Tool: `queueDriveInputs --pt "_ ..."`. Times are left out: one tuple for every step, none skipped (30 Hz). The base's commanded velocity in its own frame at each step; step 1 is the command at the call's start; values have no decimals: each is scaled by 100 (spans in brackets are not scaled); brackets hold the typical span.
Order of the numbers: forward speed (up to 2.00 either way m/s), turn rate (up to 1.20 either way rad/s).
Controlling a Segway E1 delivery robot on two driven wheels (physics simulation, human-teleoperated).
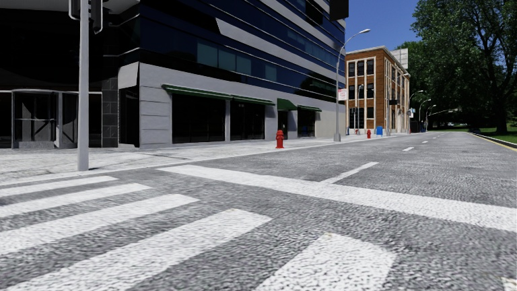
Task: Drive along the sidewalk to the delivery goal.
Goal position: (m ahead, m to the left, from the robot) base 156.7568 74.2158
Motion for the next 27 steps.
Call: queueDriveInputs --pt "0 0" --pt "0 0" --pt "0 0" --pt "5 0" --pt "35 3" --pt "35 3" --pt "52 14" --pt "70 24" --pt "78 28" --pt "82 32" --pt "82 32" --pt "90 33" --pt "97 35" --pt "105 37" --pt "105 37" --pt "109 38" --pt "112 41" --pt "117 43" --pt "121 45" --pt "121 45" --pt "124 46" --pt "132 47" --pt "141 47" --pt "141 47" --pt "144 48" --pt "144 48" --pt "144 51"
